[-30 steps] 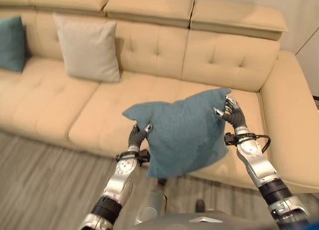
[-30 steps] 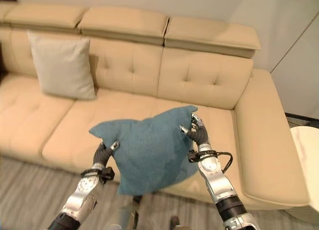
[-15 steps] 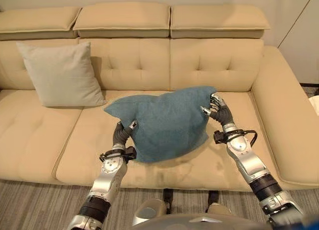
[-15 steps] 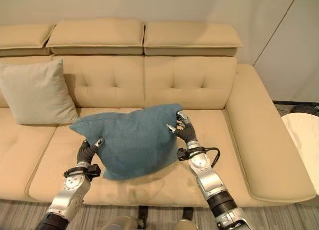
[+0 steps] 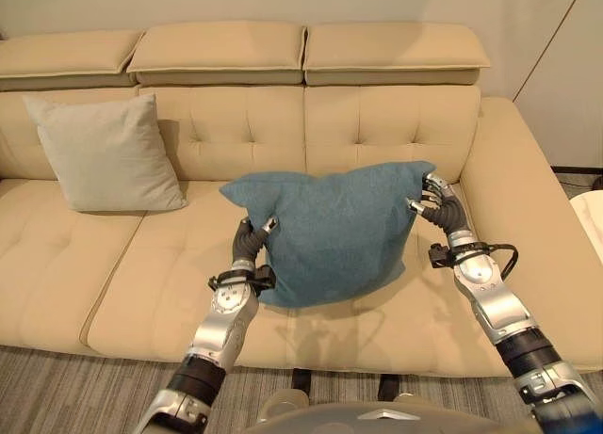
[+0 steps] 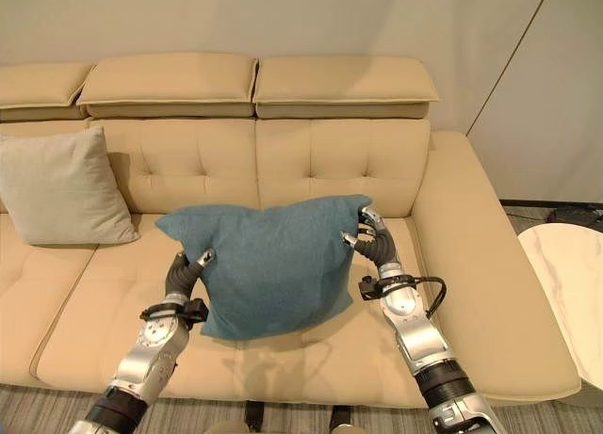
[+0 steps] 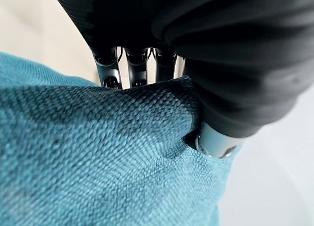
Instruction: Pick up all the scattered cushions and arrange them neatly on the sofa.
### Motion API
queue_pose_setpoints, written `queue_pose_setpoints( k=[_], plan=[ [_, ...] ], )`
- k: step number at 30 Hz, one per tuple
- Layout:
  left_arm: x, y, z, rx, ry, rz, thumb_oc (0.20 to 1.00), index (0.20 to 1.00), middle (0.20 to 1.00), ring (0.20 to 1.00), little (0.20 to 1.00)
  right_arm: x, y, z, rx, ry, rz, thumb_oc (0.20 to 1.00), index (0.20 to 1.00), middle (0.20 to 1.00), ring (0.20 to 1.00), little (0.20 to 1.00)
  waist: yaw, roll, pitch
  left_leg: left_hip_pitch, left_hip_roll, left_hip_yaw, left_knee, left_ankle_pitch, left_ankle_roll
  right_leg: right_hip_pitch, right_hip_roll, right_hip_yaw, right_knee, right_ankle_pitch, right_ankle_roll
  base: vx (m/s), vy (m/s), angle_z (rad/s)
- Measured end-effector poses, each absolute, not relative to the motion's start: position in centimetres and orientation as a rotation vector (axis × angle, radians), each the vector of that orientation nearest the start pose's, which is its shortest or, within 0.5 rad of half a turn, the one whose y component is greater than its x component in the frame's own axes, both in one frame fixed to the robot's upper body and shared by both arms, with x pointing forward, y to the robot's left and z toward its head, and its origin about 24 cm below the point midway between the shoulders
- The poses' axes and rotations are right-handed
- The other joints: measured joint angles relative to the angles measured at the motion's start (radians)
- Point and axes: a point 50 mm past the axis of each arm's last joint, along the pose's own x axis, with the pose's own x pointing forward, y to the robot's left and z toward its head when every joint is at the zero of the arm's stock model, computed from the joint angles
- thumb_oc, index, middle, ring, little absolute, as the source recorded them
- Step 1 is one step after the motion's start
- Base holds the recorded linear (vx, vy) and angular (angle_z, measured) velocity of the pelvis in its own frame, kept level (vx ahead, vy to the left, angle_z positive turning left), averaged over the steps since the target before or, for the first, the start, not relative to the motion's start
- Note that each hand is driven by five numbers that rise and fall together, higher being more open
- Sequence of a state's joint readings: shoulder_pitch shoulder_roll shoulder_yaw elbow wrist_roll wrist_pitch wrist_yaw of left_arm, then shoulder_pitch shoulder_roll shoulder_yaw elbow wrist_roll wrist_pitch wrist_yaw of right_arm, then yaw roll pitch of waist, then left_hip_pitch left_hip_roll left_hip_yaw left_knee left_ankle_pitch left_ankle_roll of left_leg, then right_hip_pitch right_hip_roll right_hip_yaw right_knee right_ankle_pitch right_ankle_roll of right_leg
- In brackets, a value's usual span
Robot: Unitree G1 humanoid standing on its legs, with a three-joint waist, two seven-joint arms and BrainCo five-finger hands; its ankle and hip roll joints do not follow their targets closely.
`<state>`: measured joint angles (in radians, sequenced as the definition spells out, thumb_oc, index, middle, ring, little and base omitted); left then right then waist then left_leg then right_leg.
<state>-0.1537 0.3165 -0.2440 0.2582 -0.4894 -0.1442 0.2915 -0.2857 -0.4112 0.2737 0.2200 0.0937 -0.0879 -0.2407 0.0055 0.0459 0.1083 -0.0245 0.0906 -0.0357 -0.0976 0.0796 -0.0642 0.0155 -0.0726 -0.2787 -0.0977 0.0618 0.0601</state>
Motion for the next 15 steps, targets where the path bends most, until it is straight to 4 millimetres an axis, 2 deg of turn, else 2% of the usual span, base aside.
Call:
queue_pose_setpoints(
  k=[6,8,9,11,13,15],
  plan=[
    [32.1,17.0,8.6,-0.098,-0.121,0.13,0.2,0.2,0.2,0.2,0.2,33.4,-15.5,12.7,-0.345,-0.313,-0.034,0.2,0.2,0.2,0.2,0.2,-0.007,0.0,-0.02,-0.074,-0.003,0.002,0.006,0.024,0.002,-0.08,0.0,0.011,0.005,0.029,-0.01,-0.08,0.016,-0.04],
    [34.4,17.1,11.3,-0.049,-0.181,0.143,0.2,0.2,0.2,0.2,0.2,35.0,-14.9,15.8,-0.351,-0.397,-0.061,0.2,0.2,0.2,0.2,0.2,-0.01,0.001,-0.024,-0.154,-0.002,0.001,0.006,0.049,0.001,-0.159,0.001,0.014,0.005,0.05,-0.009,-0.07,0.027,-0.04],
    [34.8,16.9,12.0,-0.05,-0.199,0.147,0.2,0.2,0.2,0.2,0.2,35.2,-14.9,16.4,-0.351,-0.412,-0.066,0.2,0.2,0.2,0.2,0.2,-0.012,0.001,-0.024,-0.171,-0.002,0.0,0.006,0.052,0.001,-0.176,0.001,0.013,0.005,0.053,-0.008,-0.08,0.03,0.02],
    [35.4,16.4,11.9,-0.013,-0.181,0.137,0.2,0.2,0.2,0.2,0.2,35.8,-15.3,16.8,-0.36,-0.412,-0.106,0.2,0.2,0.2,0.2,0.2,-0.015,0.0,-0.024,-0.174,-0.005,0.001,0.005,0.053,0.001,-0.181,0.0,0.014,0.005,0.053,-0.006,-0.09,0.022,0.0],
    [35.8,16.0,12.5,-0.005,-0.198,0.132,0.2,0.2,0.2,0.2,0.2,36.2,-15.7,17.7,-0.377,-0.432,-0.135,0.2,0.2,0.2,0.2,0.2,-0.016,0.0,-0.024,-0.205,-0.004,-0.001,0.006,0.056,-0.002,-0.209,0.0,0.013,0.005,0.055,-0.007,-0.11,0.02,0.03],
    [37.4,15.3,15.3,0.019,-0.263,0.142,0.2,0.2,0.2,0.2,0.2,37.5,-16.0,20.7,-0.407,-0.491,-0.186,0.2,0.2,0.2,0.2,0.2,-0.015,0.0,-0.023,-0.283,-0.003,-0.003,0.006,0.078,-0.008,-0.285,0.002,0.009,0.005,0.069,-0.009,-0.09,0.011,0.05]
  ],
)
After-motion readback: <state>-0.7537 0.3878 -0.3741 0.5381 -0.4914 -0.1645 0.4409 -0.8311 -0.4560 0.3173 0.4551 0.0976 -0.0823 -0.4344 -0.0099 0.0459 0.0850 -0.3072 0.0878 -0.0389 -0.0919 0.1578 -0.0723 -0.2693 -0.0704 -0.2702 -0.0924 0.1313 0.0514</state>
